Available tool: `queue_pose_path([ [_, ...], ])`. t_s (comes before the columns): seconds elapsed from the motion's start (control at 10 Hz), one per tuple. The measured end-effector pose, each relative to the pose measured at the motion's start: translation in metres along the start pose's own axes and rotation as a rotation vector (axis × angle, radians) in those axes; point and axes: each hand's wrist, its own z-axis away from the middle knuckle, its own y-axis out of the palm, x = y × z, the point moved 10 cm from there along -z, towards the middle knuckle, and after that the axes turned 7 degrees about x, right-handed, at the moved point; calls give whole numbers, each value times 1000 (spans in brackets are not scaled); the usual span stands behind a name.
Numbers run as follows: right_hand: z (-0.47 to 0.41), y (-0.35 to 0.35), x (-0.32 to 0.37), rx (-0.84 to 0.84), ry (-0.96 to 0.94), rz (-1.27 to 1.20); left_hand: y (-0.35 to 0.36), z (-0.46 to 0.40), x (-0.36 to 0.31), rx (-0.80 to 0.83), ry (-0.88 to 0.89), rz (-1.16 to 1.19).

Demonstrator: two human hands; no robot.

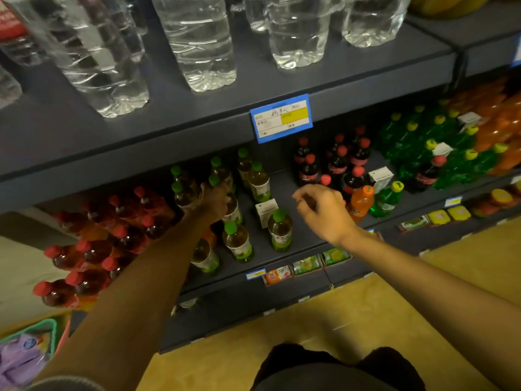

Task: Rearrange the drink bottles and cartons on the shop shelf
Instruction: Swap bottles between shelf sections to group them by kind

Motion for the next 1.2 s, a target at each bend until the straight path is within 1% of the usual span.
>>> queue_pose_path([
  [0.1, 4, -5, -3, -5, 10, -14, 35, -64, 25, -11, -18, 112],
  [0.2, 5, -7, -6, -6, 15, -32, 61, -98, 44, 25, -98, 96],
  [0.3, 8, -8, -11, -8, 29, -39, 86, -121, 54, 44, -122, 110],
  [0.4, 12, -9, -15, 0, 30, -37, 129, -171, 78, 52, -113, 126],
  [0.5, 16, -12, -20, 1, 43, -30, 126, -155, 70, 61, -144, 123],
  [0.6, 19, -15, -24, 1, 51, -7, 96, -110, 38, 52, -123, 123],
  [0.9, 23, -23, -25, -8, 52, 37, 49, -41, 5, 8, -67, 159],
  [1.2, 24, -14, -18, -1, 38, 44, 39, -27, 3, -16, -100, 152],
])
